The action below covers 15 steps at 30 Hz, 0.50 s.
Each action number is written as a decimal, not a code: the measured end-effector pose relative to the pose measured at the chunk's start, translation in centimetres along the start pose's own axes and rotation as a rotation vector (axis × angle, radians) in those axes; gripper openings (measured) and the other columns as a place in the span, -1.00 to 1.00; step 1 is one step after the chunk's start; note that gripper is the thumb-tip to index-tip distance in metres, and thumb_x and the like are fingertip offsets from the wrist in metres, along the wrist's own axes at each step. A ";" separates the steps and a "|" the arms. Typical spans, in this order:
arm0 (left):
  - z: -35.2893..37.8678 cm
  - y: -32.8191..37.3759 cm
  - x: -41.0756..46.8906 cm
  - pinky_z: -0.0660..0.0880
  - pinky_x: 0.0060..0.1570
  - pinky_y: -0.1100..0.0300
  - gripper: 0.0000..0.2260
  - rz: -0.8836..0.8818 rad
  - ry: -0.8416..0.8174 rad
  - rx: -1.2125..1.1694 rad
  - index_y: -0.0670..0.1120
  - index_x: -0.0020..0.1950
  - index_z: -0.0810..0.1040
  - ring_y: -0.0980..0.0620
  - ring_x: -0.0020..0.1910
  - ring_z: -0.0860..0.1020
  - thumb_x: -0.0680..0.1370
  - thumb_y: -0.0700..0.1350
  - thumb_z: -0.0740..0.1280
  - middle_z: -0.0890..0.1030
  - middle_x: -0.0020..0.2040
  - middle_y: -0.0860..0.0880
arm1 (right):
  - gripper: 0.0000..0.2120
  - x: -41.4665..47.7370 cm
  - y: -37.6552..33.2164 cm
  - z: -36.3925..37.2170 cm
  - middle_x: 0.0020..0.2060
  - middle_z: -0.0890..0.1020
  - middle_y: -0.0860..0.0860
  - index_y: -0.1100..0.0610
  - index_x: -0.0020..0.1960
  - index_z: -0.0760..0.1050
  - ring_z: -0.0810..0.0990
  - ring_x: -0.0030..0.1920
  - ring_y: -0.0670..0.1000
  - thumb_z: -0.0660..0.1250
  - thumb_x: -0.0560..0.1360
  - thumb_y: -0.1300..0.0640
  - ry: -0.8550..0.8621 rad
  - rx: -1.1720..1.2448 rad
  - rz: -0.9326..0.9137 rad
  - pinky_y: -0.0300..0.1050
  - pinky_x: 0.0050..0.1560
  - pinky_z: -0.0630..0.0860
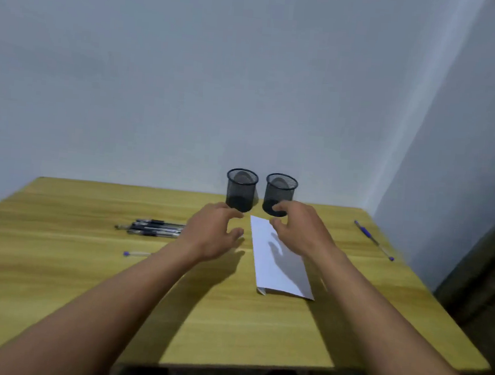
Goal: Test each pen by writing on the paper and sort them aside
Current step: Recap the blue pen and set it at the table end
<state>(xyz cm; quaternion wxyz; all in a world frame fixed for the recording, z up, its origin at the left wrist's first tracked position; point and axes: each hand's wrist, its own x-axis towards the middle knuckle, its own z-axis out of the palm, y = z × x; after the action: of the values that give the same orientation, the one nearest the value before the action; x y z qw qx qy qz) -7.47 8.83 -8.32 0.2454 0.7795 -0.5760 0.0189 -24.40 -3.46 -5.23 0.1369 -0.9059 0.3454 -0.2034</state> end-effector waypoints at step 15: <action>-3.1 -12.1 -10.4 0.55 -0.01 0.06 -0.81 -0.265 0.003 0.122 0.01 0.09 0.69 0.00 0.00 0.58 0.55 -0.11 0.32 0.67 0.01 0.00 | -0.76 -1.9 -11.8 12.7 0.01 0.68 0.05 0.08 0.18 0.65 0.62 0.02 0.07 0.24 0.62 0.15 -0.281 -0.029 -0.220 -0.06 -0.01 0.56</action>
<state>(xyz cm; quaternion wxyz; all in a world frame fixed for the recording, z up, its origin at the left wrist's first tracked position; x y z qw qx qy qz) 0.81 21.89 -13.23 0.1988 0.8622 -0.4654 0.0222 -13.06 7.69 -12.34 0.1477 -0.9595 0.2248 -0.0835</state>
